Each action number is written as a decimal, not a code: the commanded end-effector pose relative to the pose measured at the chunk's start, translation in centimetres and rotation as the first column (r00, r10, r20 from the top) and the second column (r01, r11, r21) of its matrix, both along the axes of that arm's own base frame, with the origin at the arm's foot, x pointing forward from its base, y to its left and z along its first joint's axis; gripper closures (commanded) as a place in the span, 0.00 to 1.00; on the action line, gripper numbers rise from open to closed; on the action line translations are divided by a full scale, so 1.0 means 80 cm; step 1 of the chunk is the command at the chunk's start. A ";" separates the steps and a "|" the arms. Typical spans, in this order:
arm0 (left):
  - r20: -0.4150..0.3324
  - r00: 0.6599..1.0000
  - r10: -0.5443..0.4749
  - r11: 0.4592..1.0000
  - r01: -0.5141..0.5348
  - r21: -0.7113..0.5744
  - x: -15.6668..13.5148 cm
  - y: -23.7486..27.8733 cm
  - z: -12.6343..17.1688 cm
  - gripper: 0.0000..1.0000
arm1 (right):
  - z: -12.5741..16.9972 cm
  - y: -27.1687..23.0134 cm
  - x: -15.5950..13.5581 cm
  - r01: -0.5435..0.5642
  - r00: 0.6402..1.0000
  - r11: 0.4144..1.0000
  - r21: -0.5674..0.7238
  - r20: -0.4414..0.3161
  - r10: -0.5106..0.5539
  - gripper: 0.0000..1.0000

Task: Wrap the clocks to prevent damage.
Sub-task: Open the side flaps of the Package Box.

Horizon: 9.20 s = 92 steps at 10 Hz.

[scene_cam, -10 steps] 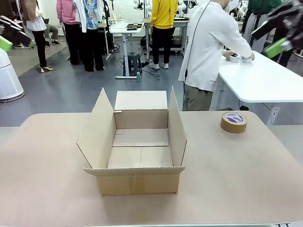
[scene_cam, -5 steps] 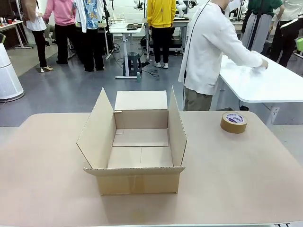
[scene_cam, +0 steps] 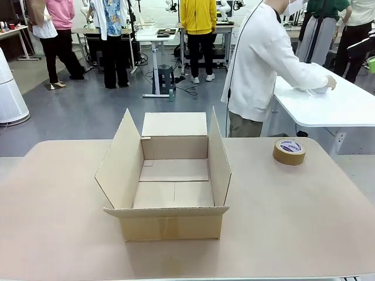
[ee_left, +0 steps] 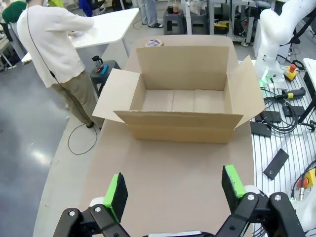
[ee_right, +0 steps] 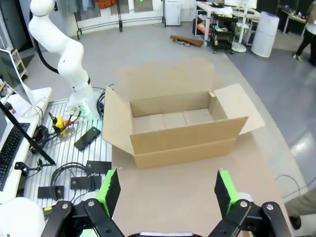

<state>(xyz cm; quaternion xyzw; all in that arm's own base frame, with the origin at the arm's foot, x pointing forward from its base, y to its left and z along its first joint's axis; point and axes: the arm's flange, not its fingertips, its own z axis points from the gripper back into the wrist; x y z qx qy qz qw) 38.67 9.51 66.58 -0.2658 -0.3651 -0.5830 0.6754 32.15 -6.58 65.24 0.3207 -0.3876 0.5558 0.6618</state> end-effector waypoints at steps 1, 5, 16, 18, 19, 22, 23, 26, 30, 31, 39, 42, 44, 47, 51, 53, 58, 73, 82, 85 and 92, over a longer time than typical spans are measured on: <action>0.037 0.999 -0.001 1.000 0.000 0.021 0.001 -0.002 -0.006 0.00 | -0.001 0.005 -0.004 -0.022 0.999 1.000 -0.003 0.026 0.022 0.00; 0.039 0.999 -0.002 0.999 0.000 0.044 0.002 -0.003 -0.006 1.00 | -0.005 0.008 -0.001 -0.031 0.999 0.999 -0.040 0.018 0.032 1.00; 0.034 0.999 -0.002 0.998 0.000 0.065 -0.003 -0.004 -0.009 1.00 | -0.013 0.015 0.003 -0.070 0.998 0.993 -0.094 -0.010 0.069 1.00; 0.022 1.000 0.003 0.997 -0.005 0.072 -0.001 -0.005 -0.007 1.00 | -0.015 0.017 0.004 -0.065 0.998 0.992 -0.104 -0.015 0.064 1.00; 0.026 1.000 0.011 0.998 -0.012 0.067 -0.002 -0.003 -0.006 1.00 | -0.016 0.017 0.004 -0.068 0.998 0.992 -0.106 -0.015 0.067 1.00; -0.105 0.991 0.084 0.983 -0.065 0.172 0.004 -0.054 0.011 1.00 | -0.011 0.019 0.003 -0.057 0.998 0.995 -0.077 -0.021 0.055 1.00; -0.121 0.986 0.114 0.968 -0.083 0.237 0.006 -0.087 0.023 1.00 | -0.011 0.019 0.003 -0.057 0.998 0.995 -0.077 -0.021 0.055 1.00; -0.136 0.987 0.090 0.928 -0.033 0.371 0.020 -0.172 0.035 1.00 | -0.004 0.070 0.002 -0.103 0.993 0.977 -0.187 -0.077 0.090 0.99; -0.225 0.952 0.209 0.831 -0.051 0.553 0.027 -0.288 0.018 1.00 | 0.017 0.221 0.047 -0.105 0.948 0.927 -0.361 -0.319 -0.017 0.99; -0.207 0.919 0.337 0.781 -0.149 0.607 0.032 -0.318 0.008 1.00 | 0.015 0.251 0.059 -0.044 0.915 0.914 -0.404 -0.384 -0.126 0.99; 0.048 0.783 0.621 0.543 -0.473 0.694 0.036 -0.390 -0.033 1.00 | -0.027 0.324 0.074 0.049 0.870 0.840 -0.540 -0.390 -0.301 0.99; 0.143 0.635 0.759 0.409 -0.637 0.654 0.010 -0.431 -0.053 1.00 | -0.048 0.384 0.068 0.178 0.817 0.755 -0.632 -0.333 -0.471 0.99; 0.107 0.376 0.920 0.229 -0.741 0.631 0.022 -0.428 -0.065 1.00 | -0.080 0.417 0.080 0.266 0.734 0.671 -0.692 -0.306 -0.607 0.99; -0.007 0.212 0.977 0.172 -0.772 0.612 0.033 -0.425 -0.119 1.00 | -0.134 0.433 0.107 0.382 0.592 0.519 -0.765 -0.228 -0.773 0.99; -0.142 0.294 0.945 0.322 -0.765 0.558 0.046 -0.433 -0.140 1.00 | -0.170 0.432 0.120 0.368 0.567 0.508 -0.779 -0.246 -0.786 0.99; -0.157 0.302 0.940 0.336 -0.750 0.569 0.046 -0.437 -0.148 1.00 | -0.176 0.434 0.122 0.358 0.565 0.502 -0.788 -0.245 -0.788 0.99; -0.173 0.314 0.933 0.353 -0.713 0.606 0.050 -0.444 -0.167 1.00 | -0.177 0.438 0.123 0.344 0.570 0.503 -0.793 -0.249 -0.783 0.99; -0.188 0.278 0.942 0.330 -0.662 0.673 0.070 -0.438 -0.201 1.00 | -0.139 0.504 0.084 0.331 0.697 0.563 -0.758 -0.206 -0.687 0.99; -0.134 0.244 0.961 0.265 -0.651 0.711 0.071 -0.422 -0.222 1.00 | -0.193 0.438 0.113 0.357 0.590 0.446 -0.821 -0.172 -0.789 0.99; -0.097 0.185 0.978 0.194 -0.637 0.746 0.077 -0.394 -0.252 1.00 | -0.194 0.371 0.109 0.443 0.506 0.334 -0.832 -0.075 -0.859 0.99; -0.105 0.132 0.986 0.165 -0.632 0.757 0.075 -0.351 -0.287 1.00 | -0.261 0.314 0.106 0.395 0.549 0.483 -0.782 -0.221 -0.806 0.99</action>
